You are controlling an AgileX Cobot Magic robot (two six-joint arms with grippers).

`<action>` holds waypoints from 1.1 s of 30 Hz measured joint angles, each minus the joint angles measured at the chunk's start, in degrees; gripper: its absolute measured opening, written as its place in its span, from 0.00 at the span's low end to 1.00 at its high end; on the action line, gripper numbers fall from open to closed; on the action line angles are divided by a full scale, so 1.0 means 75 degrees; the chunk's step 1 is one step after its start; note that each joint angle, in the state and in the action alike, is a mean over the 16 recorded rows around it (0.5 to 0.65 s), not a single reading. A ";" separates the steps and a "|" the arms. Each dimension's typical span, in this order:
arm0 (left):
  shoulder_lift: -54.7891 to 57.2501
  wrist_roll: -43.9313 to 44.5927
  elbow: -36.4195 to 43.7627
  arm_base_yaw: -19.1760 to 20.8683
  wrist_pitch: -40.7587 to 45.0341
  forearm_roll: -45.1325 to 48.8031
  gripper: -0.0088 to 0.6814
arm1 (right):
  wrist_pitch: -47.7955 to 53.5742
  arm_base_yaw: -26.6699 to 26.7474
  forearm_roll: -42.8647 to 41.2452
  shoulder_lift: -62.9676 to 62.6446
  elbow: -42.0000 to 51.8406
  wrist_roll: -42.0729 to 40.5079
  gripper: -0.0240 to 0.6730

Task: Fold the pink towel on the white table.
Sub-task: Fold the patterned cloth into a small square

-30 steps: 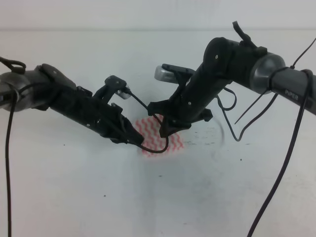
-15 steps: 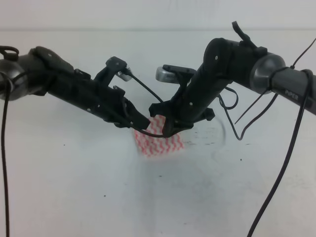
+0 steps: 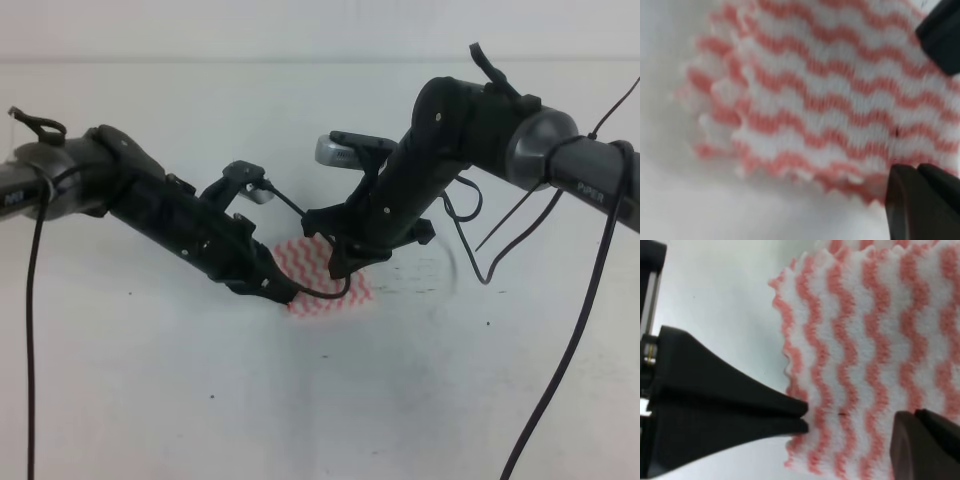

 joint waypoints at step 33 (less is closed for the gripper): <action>-0.0026 -0.0403 -0.1049 -0.0315 -0.1411 -0.0227 0.01 | 0.0522 -0.0321 -0.0276 0.0166 0.0000 0.0205 0.01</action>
